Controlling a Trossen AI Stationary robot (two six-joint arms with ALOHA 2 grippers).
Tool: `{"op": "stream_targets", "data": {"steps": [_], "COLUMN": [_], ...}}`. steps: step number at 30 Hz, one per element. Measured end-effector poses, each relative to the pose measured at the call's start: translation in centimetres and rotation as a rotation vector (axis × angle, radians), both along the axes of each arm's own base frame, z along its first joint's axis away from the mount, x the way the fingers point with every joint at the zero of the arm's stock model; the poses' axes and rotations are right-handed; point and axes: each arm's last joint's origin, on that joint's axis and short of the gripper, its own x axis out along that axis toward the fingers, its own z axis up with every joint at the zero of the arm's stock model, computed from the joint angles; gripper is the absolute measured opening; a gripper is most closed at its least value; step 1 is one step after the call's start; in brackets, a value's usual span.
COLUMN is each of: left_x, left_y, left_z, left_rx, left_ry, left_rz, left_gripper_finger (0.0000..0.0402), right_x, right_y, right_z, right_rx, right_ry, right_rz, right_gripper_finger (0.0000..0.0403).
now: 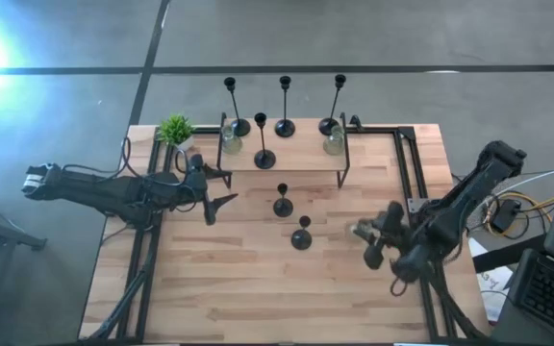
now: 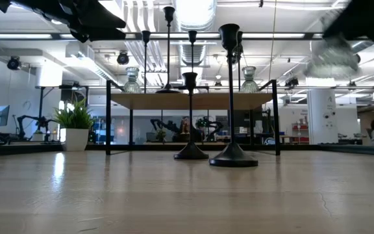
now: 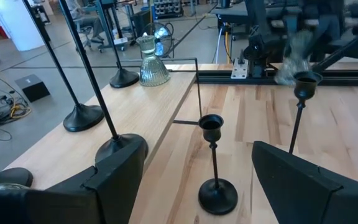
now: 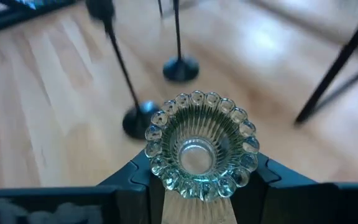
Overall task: Pick & Place candle stick holders
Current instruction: Put the green candle holder on the shelf
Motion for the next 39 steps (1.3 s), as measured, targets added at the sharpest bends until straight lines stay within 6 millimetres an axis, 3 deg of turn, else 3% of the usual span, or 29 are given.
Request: {"op": "stream_targets", "data": {"steps": [8, 14, 22, 28, 39], "left_x": [-1.7, -3.3, -4.0, -4.0, -4.0], "left_y": [0.4, 0.6, 0.6, 0.6, 0.6], "left_z": [-1.0, -2.3, -2.7, -2.7, -2.7], "left_rx": [-0.062, -0.086, -0.060, -0.057, -0.056], "left_ry": [-0.062, -0.105, -0.114, -0.109, -0.108], "left_rz": [0.099, 0.097, 0.092, 0.091, 0.091], "left_gripper_finger": [0.0300, 0.0300, 0.0300, 0.0300, 0.0300], "right_x": [2.1, 3.5, 7.4, 10.0, 15.3], "right_y": [-3.8, -6.6, -10.7, -14.9, -22.3], "right_z": [7.2, 10.5, 12.4, 13.2, 10.8], "right_rx": [-0.179, -0.187, -0.195, -0.231, -0.229], "right_ry": [-0.004, 0.018, 0.034, 0.027, 0.085], "right_rz": [0.036, 0.024, 0.125, 0.138, 0.197], "right_gripper_finger": [0.0121, 0.0121, 0.0121, 0.0121, 0.0121]}}
